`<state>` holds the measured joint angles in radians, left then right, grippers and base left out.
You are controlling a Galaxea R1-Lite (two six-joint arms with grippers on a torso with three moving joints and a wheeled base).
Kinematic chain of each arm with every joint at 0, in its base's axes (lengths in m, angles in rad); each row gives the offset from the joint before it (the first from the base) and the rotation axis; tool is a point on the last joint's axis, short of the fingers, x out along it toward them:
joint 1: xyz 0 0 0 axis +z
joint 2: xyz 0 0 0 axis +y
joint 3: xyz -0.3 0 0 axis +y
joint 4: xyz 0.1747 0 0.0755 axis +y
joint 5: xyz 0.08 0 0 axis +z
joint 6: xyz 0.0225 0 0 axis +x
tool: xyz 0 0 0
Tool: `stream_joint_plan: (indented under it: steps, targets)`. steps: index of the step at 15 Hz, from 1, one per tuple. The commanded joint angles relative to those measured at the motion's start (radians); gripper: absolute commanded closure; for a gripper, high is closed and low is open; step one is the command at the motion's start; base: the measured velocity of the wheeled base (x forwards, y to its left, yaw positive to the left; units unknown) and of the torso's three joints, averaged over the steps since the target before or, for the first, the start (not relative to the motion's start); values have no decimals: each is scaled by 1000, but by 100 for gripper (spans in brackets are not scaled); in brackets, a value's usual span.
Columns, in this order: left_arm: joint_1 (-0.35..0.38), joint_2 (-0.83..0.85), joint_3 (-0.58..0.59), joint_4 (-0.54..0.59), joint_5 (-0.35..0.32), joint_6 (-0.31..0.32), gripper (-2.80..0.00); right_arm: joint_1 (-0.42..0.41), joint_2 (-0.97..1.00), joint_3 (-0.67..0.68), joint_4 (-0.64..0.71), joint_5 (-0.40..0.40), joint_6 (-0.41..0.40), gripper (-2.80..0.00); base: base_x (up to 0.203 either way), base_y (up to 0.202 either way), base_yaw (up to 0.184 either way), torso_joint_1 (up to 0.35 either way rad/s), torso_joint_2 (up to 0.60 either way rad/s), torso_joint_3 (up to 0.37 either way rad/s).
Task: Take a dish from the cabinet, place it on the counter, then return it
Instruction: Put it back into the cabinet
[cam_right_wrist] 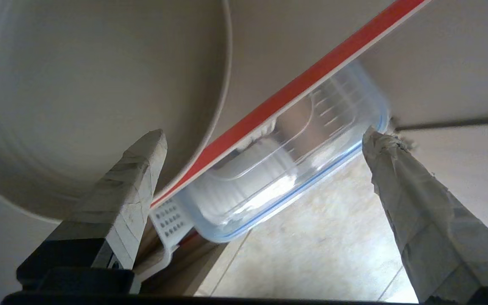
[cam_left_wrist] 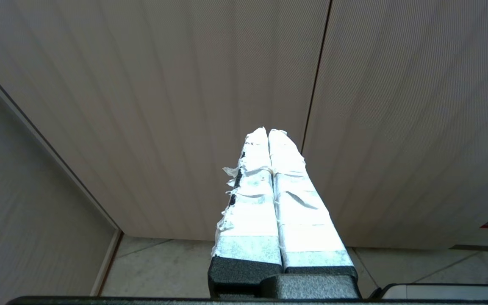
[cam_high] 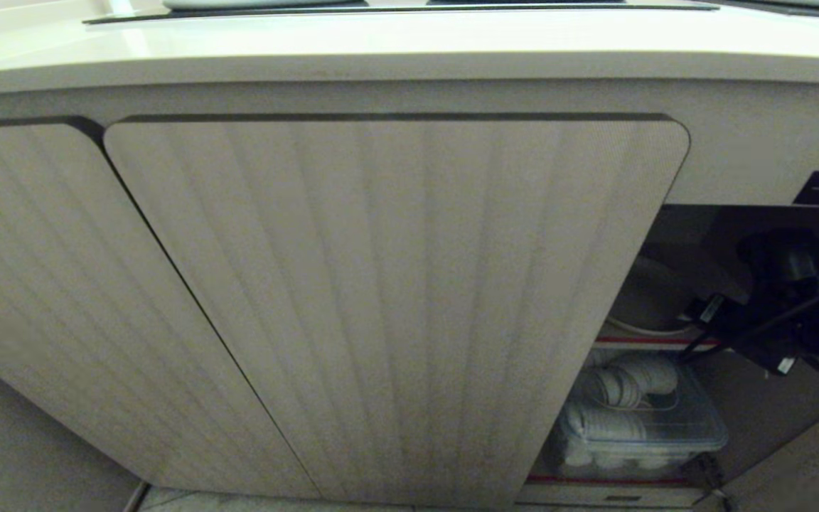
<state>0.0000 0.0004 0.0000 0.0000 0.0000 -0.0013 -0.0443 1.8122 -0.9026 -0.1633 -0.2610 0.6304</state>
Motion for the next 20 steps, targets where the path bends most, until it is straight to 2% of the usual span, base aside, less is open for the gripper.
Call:
stream_joint_plan:
  steps: [1, 7, 14, 18, 20]
  targets:
    - [0, 0, 0, 0, 0, 0, 0, 0, -15, 12, -16, -4, -17, -280, 0, 0, 0, 0, 0, 0]
    - [0, 0, 0, 0, 0, 0, 0, -2, -39, 91, -179, -54, -201, -280, 0, 0, 0, 0, 0, 0]
    - [0, 0, 0, 0, 0, 0, 0, -10, -58, 158, -461, -58, -489, -280, 0, 0, 0, 0, 0, 0]
    - [0, 0, 0, 0, 0, 0, 0, -16, -67, 218, -604, -57, -602, -280, 0, 0, 0, 0, 0, 0]
    - [0, 0, 0, 0, 0, 0, 0, -16, -74, 239, -610, -55, -609, -280, 0, 0, 0, 0, 0, 0]
